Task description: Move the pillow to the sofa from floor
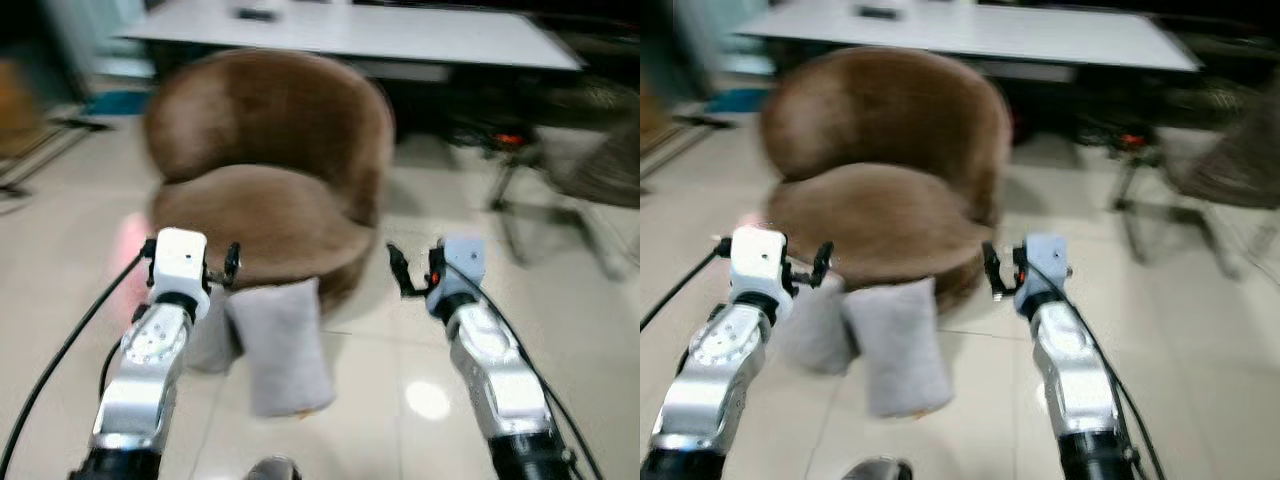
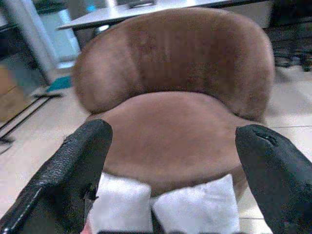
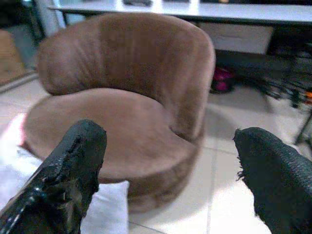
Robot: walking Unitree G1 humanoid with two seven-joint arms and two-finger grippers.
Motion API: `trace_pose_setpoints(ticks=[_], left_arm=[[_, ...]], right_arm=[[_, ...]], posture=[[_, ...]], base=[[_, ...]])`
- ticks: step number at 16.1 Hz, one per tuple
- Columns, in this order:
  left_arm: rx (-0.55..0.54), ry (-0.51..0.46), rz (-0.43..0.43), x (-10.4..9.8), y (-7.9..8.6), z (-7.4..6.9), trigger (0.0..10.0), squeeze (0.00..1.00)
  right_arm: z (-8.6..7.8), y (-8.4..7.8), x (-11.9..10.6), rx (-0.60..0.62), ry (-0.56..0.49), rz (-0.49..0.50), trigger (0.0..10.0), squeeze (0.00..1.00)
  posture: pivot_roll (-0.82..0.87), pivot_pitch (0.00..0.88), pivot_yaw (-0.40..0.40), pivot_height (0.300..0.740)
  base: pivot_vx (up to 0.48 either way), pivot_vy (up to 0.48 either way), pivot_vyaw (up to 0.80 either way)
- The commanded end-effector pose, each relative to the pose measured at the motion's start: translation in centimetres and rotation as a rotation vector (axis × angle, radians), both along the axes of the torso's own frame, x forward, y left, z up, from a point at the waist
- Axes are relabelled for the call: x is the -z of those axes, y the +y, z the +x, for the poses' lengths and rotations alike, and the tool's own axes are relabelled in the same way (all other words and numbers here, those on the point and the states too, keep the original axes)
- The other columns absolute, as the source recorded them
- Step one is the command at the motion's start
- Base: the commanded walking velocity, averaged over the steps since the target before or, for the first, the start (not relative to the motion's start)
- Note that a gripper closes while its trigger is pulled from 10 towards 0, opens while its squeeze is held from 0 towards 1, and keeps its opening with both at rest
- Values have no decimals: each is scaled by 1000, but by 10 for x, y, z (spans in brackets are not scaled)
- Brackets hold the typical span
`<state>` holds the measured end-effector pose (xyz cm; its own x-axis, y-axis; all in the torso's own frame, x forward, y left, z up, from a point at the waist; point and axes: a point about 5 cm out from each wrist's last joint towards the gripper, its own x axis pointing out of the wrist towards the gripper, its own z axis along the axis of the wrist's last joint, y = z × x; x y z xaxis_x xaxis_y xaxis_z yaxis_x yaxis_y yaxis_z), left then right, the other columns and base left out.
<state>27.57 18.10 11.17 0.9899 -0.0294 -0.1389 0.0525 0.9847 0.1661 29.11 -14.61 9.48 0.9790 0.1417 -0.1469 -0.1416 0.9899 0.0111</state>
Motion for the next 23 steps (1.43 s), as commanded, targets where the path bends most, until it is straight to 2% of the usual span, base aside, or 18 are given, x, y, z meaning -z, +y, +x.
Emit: trace_pose_setpoints(ticks=[1, 5, 23], left_arm=[[14, -18, 6, -4, -3, 4, 10000, 0], [20, -31, -6, -5, -2, 4, 10000, 0], [45, -33, -15, -5, -5, 1, 10000, 0]], right_arm=[[1, -4, -1, 15, -7, -11, 10000, 0], [0, -1, -1, 4, -8, -12, 10000, 0], [0, -8, 4, 58, 7, -27, 10000, 0]], posture=[[28, 0, 17, 740], [31, 0, 10, 740], [31, 0, 8, 740]], base=[[0, 0, 0], [0, 0, 0], [336, 0, 0]])
